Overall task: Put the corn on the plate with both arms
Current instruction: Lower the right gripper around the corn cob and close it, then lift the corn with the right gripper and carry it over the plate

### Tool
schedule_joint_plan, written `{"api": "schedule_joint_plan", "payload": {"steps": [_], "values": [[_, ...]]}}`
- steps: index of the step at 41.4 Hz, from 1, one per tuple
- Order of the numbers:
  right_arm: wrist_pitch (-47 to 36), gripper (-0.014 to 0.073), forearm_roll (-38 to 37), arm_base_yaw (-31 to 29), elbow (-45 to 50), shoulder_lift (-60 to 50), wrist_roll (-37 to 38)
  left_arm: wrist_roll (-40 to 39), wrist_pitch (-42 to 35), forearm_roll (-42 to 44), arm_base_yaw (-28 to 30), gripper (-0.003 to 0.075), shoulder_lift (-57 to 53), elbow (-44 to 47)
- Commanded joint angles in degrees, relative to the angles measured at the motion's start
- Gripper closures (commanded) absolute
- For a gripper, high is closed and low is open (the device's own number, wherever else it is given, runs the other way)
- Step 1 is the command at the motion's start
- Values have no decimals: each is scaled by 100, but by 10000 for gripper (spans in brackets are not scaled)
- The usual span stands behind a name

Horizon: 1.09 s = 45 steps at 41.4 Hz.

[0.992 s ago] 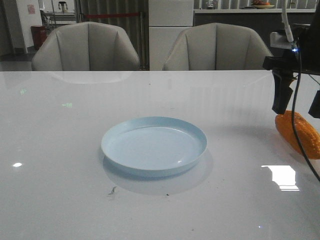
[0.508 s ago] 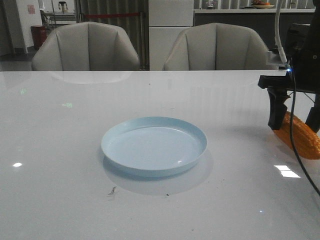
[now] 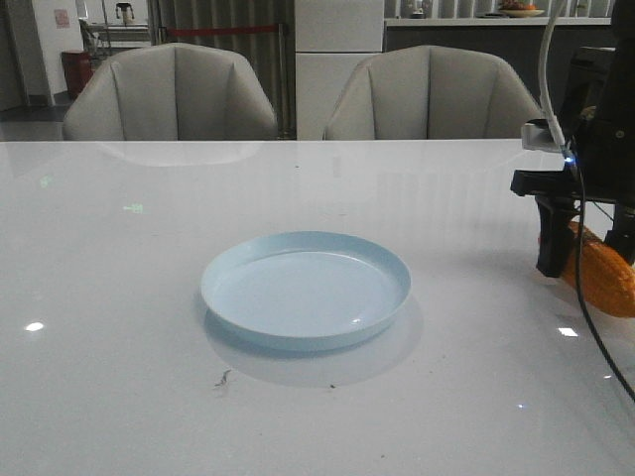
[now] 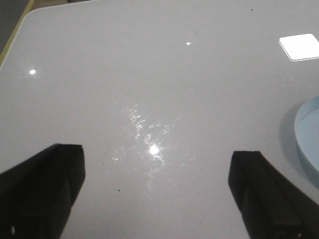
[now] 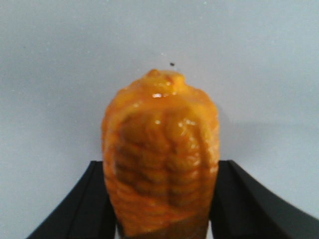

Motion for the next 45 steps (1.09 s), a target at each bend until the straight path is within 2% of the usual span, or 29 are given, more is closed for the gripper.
{"api": "schedule_joint_plan", "payload": {"steps": [1,6,18,25,29,37,45], "values": [[145,522,149,-14,-263,-343,-125,5,-525,-16,7,88,-61,-162],[491,542,214,-13,-731,-349,-135,5,-599,-16,7,88,-61,-162],[1482,542,375,190,-2750,-349,-135,5,-627,-16,7,88,-61,-162],[1507,542,1264,678,-3590,-354,-135,5,-627,-16,7,88,-61,-162],[1405,542,1619,1078,-3801,-354,-141,5,-627,-16,7,88,-61,-162],[1384,542,1614,1877,-3810,-216,-151,5,-627,-16,7,88,-61,-162],[1537,542,1616,2344,-3802,266,-129,5,-627,-16,7,88,-61,-162]]}}
